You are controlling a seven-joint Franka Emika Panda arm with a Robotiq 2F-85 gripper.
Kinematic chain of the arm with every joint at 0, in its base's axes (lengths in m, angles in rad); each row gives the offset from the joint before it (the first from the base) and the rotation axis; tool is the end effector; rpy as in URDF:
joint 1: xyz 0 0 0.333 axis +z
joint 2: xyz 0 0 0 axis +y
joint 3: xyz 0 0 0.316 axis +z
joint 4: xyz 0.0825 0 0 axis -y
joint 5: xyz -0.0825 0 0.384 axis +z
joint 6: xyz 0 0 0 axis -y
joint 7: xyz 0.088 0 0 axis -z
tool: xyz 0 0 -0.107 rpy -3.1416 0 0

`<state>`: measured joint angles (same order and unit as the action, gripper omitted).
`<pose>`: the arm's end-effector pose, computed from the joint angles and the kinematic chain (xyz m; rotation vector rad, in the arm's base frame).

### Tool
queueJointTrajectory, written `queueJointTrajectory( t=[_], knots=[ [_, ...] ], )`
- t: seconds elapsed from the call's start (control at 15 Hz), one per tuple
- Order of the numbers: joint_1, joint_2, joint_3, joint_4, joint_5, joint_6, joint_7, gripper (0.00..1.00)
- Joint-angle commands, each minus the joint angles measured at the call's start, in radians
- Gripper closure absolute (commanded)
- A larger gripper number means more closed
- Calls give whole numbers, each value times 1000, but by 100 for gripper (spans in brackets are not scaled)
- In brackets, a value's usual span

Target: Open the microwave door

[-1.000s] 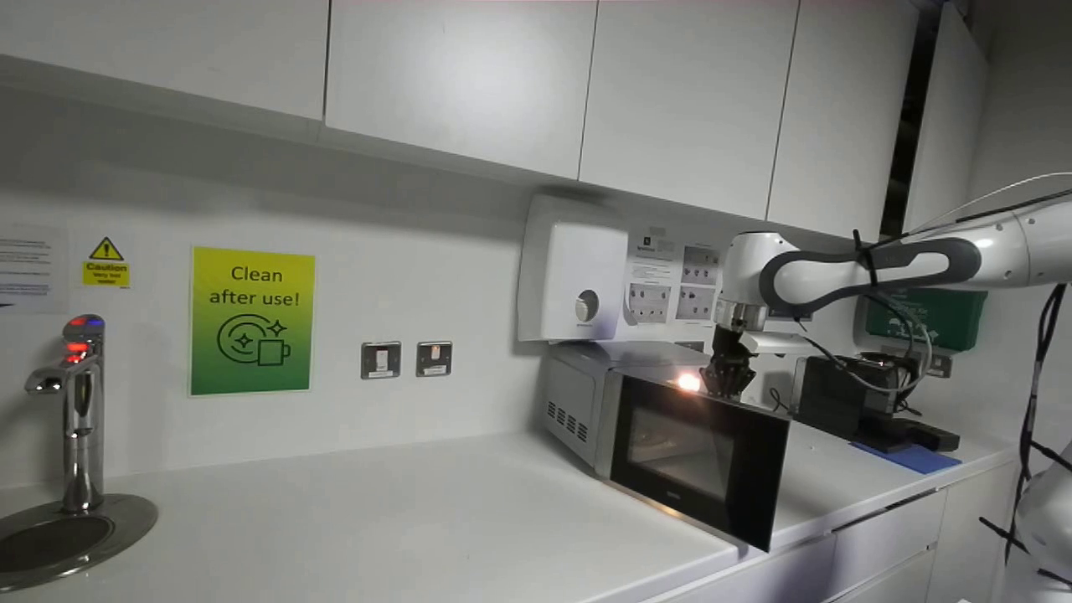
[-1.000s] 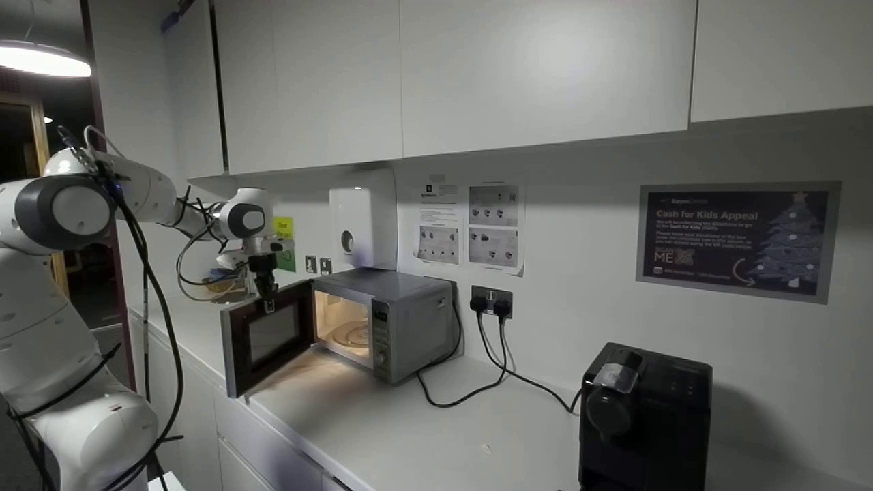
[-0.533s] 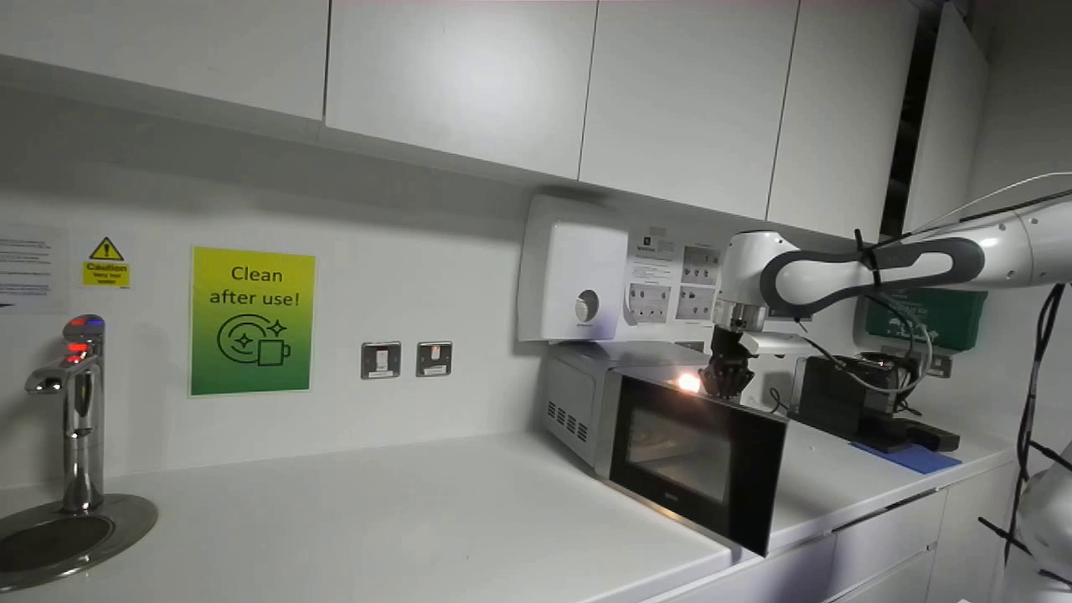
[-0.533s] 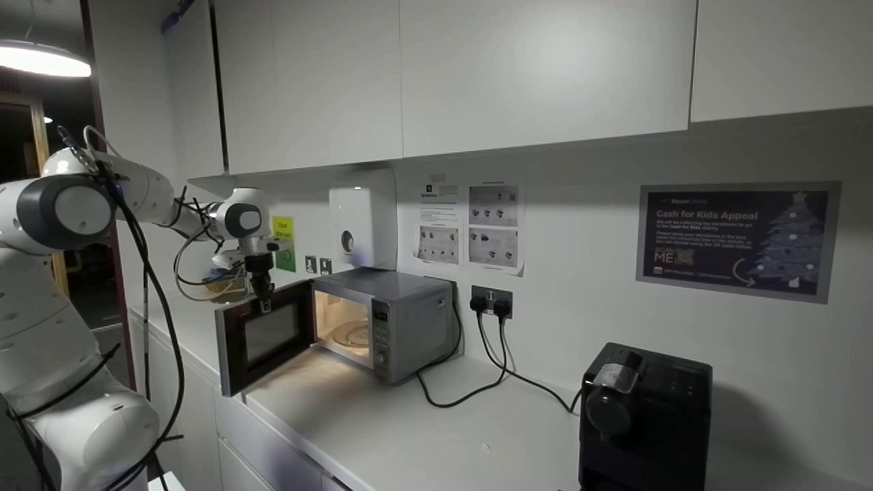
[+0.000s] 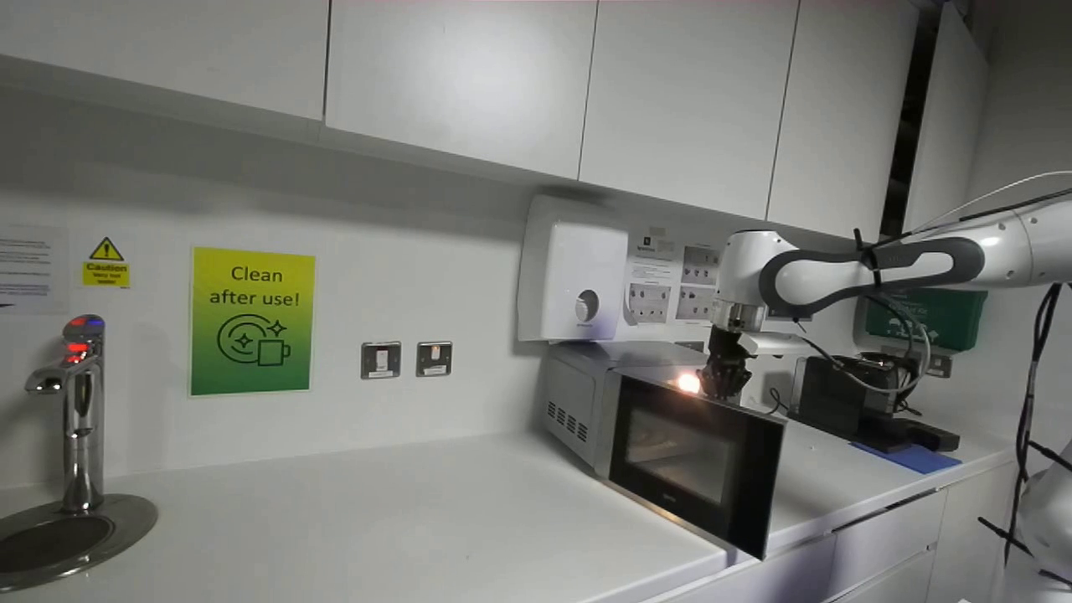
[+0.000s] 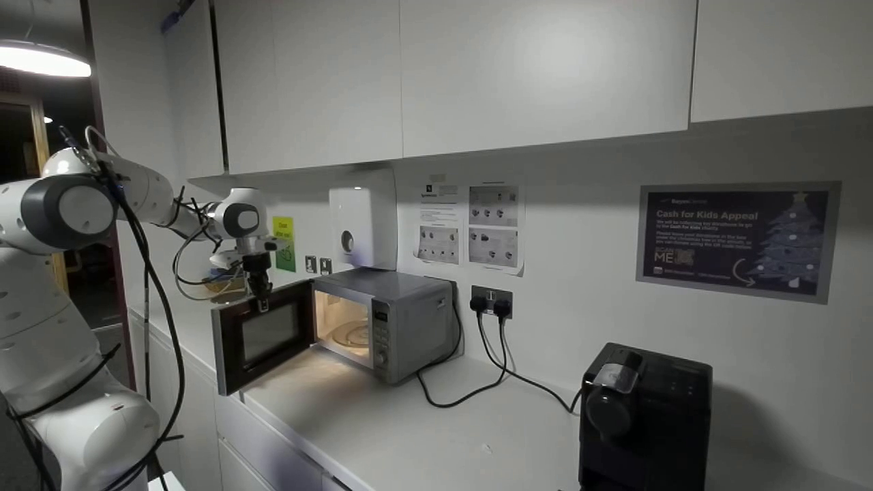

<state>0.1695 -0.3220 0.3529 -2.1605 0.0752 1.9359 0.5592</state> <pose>0.4002 0.2521 0.5286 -3.1288 0.1147 -0.1383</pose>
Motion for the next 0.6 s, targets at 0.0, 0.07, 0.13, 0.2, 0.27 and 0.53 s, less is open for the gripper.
queueJointTrajectory(
  t=[0.0,0.07,0.13,0.2,0.27,0.53],
  knots=[
    [12,26,5,40,-2,-26,22,100],
    [13,30,8,43,-2,-26,21,100],
    [14,36,10,48,-3,-26,22,100],
    [16,42,12,53,-4,-25,22,100],
    [17,48,15,58,-6,-25,22,100],
    [22,73,23,80,-9,-23,21,100]
  ],
)
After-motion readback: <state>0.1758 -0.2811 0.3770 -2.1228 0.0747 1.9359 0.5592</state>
